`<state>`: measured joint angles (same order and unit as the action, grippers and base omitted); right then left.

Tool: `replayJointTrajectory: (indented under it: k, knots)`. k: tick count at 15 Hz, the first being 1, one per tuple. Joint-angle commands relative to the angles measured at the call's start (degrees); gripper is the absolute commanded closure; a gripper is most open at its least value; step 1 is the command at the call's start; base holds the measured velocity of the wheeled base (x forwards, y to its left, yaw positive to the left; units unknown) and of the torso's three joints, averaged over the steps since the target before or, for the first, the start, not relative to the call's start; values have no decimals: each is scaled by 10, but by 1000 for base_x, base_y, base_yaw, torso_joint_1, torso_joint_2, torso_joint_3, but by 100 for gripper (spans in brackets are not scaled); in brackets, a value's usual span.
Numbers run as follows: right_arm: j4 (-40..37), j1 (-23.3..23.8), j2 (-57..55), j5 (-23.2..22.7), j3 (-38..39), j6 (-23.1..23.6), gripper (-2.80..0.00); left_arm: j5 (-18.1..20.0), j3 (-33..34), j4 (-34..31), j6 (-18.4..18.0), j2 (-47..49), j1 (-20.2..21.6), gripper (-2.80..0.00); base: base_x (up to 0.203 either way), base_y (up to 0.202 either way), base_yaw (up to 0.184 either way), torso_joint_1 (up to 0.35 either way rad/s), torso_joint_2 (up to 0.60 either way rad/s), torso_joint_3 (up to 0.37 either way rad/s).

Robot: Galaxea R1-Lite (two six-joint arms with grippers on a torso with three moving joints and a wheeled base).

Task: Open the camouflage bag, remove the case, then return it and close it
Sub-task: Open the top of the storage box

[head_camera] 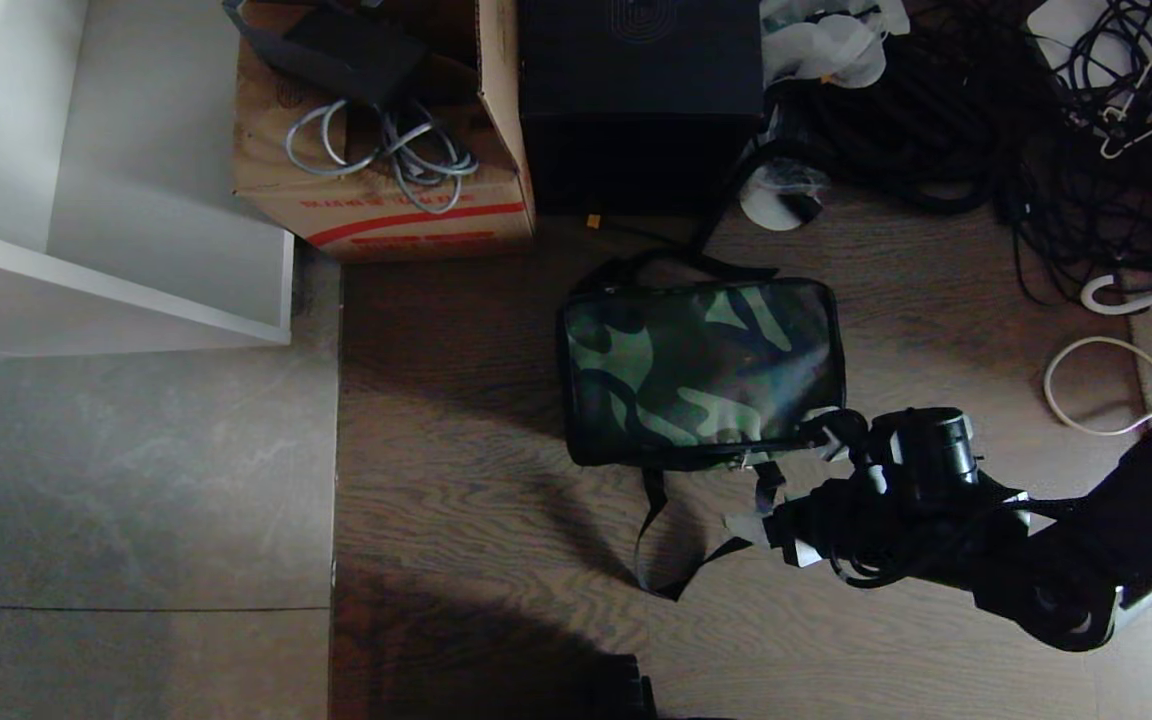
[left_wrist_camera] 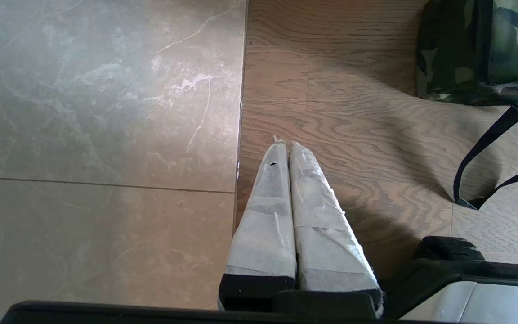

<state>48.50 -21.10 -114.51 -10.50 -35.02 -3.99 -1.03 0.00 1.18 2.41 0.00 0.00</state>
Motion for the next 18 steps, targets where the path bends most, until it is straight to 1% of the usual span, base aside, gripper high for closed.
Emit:
replayJointTrajectory:
  k: [1, 4, 6, 10, 14, 16, 18]
  knots:
    - [33, -6, -37, 0, -6, -3, -280, 0, 5, 0, 0, 0, 0, 0, 0, 0, 0, 0, 0, 0]
    - [98, -15, -77, 1, -15, -4, -280, 0, 5, 0, 0, 0, 0, 0, 0, 0, 0, 0, 0, 0]
    - [138, -17, -87, -1, -13, -27, -280, 0, 5, 0, 0, 0, 0, 0, 0, 0, 0, 0, 0, 0]
    - [228, -19, -123, -5, -20, -30, -280, 0, 5, 0, 0, 0, 0, 0, 0, 0, 0, 0, 0, 0]
    - [231, -19, -128, -4, -21, -42, -280, 0, 5, 0, 0, 0, 0, 0, 0, 0, 0, 0, 0, 0]
    - [230, -19, -125, -3, -13, -35, -280, 0, 5, 0, 0, 0, 0, 0, 0, 0, 0, 0, 0, 0]
    - [230, -5, -127, -3, -12, -20, -280, 0, 5, 0, 0, 0, 0, 0, 0, 0, 0, 0, 0, 0]
